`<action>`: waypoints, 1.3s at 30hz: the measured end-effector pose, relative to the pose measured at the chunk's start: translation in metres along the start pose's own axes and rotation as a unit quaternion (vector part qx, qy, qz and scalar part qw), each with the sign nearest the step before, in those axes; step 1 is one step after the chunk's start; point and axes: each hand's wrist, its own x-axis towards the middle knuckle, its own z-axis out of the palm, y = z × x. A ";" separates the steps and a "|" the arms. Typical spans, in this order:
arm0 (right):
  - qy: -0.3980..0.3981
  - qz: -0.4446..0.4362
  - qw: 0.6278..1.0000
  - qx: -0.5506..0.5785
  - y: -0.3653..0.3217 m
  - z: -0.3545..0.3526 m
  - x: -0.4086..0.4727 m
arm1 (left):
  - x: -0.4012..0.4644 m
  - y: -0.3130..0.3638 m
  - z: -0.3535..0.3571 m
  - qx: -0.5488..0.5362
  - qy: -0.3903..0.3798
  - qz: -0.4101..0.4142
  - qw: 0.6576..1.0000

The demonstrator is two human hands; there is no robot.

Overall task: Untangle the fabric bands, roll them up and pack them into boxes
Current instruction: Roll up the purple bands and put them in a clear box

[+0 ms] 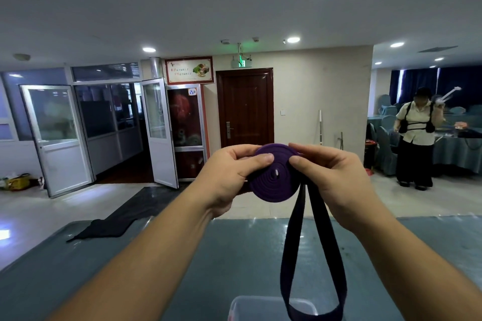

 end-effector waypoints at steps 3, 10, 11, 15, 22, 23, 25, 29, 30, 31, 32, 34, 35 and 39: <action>0.039 0.004 0.999 0.030 0.003 0.002 -0.005 | 0.000 -0.007 0.006 -0.047 0.036 -0.004 0.998; 0.016 0.018 0.999 0.029 -0.002 0.001 -0.009 | -0.004 0.000 -0.001 0.042 -0.036 -0.029 0.998; 0.018 0.015 0.999 0.036 -0.002 0.002 -0.010 | -0.004 0.000 -0.001 0.035 -0.035 -0.024 0.998; 0.028 0.022 0.997 0.072 -0.002 0.004 -0.012 | -0.007 -0.008 0.005 -0.033 -0.004 -0.016 0.999; -0.019 0.050 0.998 0.044 -0.001 -0.002 -0.011 | -0.007 0.000 -0.003 0.063 -0.028 -0.028 0.997; -0.020 0.050 0.997 0.051 -0.002 -0.001 -0.011 | -0.007 0.002 -0.003 0.058 -0.024 -0.026 0.998; -0.009 0.041 0.997 0.070 -0.003 0.000 -0.010 | -0.007 0.001 0.001 0.013 -0.016 -0.023 1.000; 0.007 0.024 0.997 0.066 -0.003 0.000 -0.012 | -0.005 -0.007 0.007 -0.073 0.023 -0.027 0.997; 0.007 0.027 0.998 0.063 -0.002 -0.001 -0.012 | -0.004 -0.007 0.006 -0.062 0.022 -0.024 0.998; 0.003 0.034 0.998 0.059 -0.002 -0.003 -0.012 | -0.004 -0.007 0.004 -0.042 0.013 -0.018 0.999; -0.006 0.043 0.998 0.051 -0.001 -0.004 -0.012 | -0.005 -0.005 0.002 -0.017 0.000 -0.011 1.000; -0.032 0.051 0.998 0.023 -0.001 -0.006 -0.011 | -0.006 0.001 -0.003 0.052 -0.026 0.004 0.998; -0.040 0.053 0.998 0.014 -0.001 -0.005 -0.011 | -0.007 0.003 -0.004 0.087 -0.035 0.015 0.996; -0.020 0.049 0.998 0.020 0.002 -0.003 -0.012 | -0.008 0.000 -0.002 0.076 -0.016 0.055 0.995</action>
